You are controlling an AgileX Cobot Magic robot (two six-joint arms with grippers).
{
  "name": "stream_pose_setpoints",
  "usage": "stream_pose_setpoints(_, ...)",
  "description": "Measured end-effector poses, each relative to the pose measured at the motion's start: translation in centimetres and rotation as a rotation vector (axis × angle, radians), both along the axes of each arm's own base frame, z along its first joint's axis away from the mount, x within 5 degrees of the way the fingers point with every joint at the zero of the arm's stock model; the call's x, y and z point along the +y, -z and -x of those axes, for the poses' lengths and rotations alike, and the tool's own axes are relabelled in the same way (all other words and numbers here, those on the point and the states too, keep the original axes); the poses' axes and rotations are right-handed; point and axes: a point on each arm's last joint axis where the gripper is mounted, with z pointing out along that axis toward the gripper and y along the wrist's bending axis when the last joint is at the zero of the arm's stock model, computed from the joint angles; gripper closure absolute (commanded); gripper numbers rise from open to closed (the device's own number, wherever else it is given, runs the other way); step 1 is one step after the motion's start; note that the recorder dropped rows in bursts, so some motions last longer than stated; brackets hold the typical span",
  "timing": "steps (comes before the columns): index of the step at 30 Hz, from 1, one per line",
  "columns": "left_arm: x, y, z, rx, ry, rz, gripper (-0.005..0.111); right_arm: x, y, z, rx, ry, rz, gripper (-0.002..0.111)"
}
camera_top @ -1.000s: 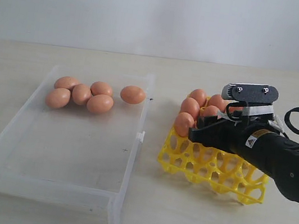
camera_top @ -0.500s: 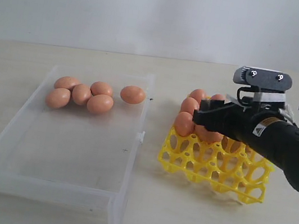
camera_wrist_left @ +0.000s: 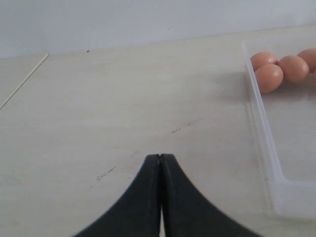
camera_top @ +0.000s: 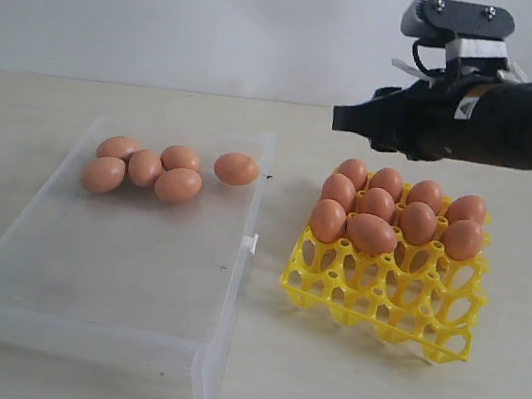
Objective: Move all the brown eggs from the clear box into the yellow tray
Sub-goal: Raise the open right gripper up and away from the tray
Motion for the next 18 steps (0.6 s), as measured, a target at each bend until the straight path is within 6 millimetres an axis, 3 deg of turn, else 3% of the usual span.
stream_pose_setpoints(4,0.0,0.0,0.0,0.000,0.000,0.000,0.107,1.5,-1.7,-0.1,-0.037,-0.053,0.011,0.108)
stream_pose_setpoints(18,0.0,0.0,0.0,0.000,0.000,0.000,0.107,2.3,-1.7,0.3,-0.023,-0.096,0.050,0.108)
